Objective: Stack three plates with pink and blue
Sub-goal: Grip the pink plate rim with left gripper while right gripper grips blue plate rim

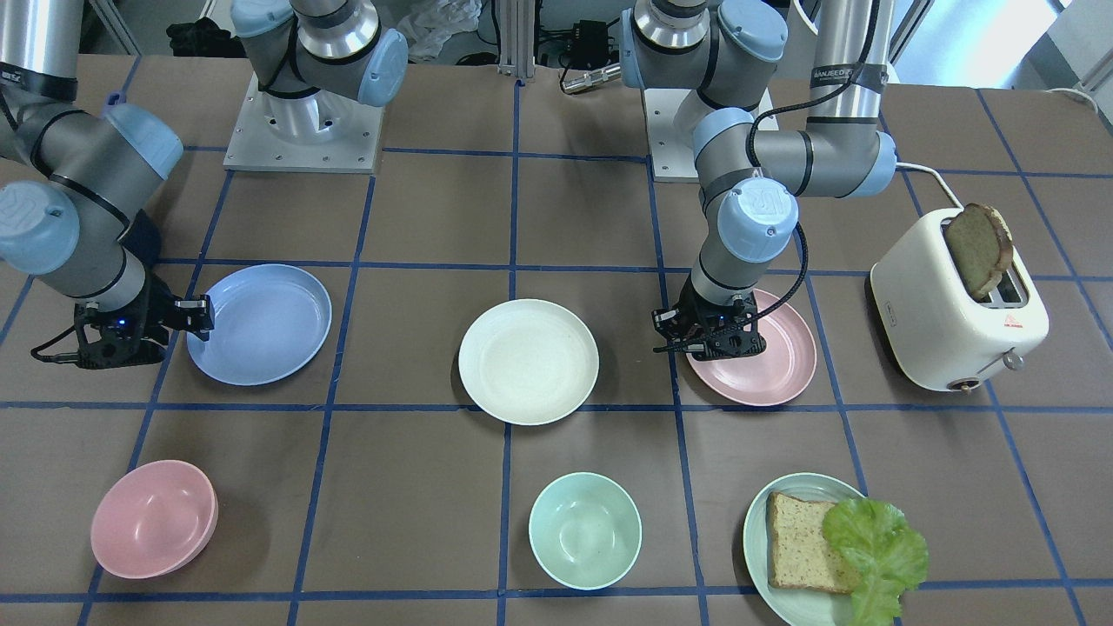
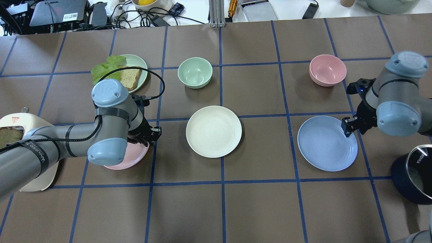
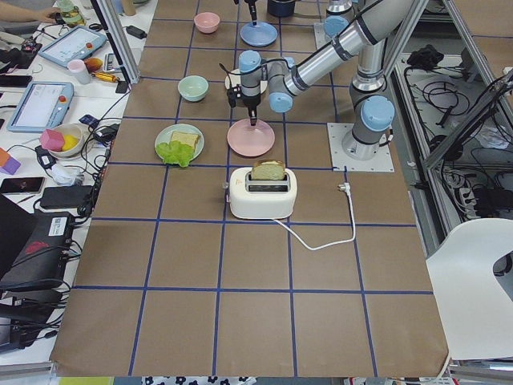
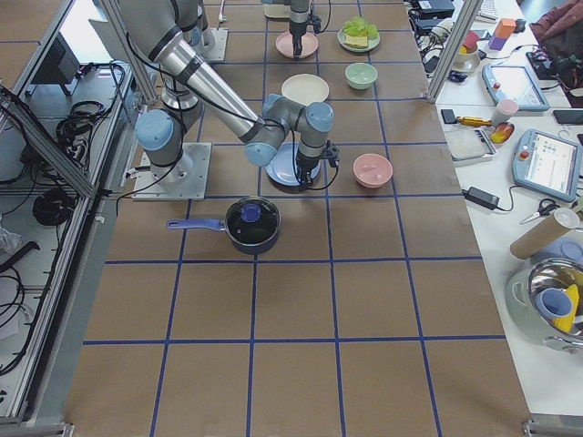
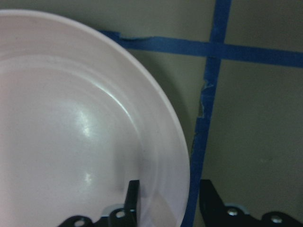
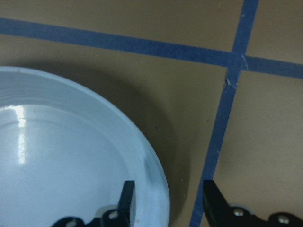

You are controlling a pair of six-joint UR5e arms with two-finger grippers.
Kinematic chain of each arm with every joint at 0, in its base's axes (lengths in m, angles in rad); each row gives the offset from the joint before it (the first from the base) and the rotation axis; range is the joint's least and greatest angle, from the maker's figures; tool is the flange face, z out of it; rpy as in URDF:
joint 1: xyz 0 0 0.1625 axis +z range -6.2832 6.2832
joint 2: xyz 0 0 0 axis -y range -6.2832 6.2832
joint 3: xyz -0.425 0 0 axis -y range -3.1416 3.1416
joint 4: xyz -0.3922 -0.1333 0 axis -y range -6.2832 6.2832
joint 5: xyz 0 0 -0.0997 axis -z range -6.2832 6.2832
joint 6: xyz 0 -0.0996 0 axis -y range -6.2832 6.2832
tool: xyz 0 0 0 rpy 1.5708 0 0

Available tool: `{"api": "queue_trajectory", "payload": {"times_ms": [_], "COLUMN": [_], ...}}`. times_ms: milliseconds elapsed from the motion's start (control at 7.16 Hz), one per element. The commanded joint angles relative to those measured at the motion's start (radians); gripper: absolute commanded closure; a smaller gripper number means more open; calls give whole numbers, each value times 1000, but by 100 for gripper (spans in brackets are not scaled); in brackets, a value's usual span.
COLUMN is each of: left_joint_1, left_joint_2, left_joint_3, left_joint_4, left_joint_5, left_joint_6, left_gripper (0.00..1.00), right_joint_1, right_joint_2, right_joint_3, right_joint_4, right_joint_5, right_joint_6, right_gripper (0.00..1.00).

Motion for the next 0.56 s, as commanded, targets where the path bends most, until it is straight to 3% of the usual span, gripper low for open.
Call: {"api": "queue_trajectory", "payload": {"times_ms": [0, 419], "left_joint_1": [-5, -74], "left_joint_2": [7, 50], "left_joint_3": [2, 66], "left_joint_4": [1, -71], "left_joint_5": [1, 12], "left_joint_6": [5, -3], "left_gripper": [100, 100], "right_joint_1": [0, 0], "right_joint_2": [11, 13], "right_joint_3": [-3, -5], "right_joint_4": [0, 0], "right_joint_5": [-3, 0], "right_joint_6": [-4, -3], "right_gripper": [56, 67]}}
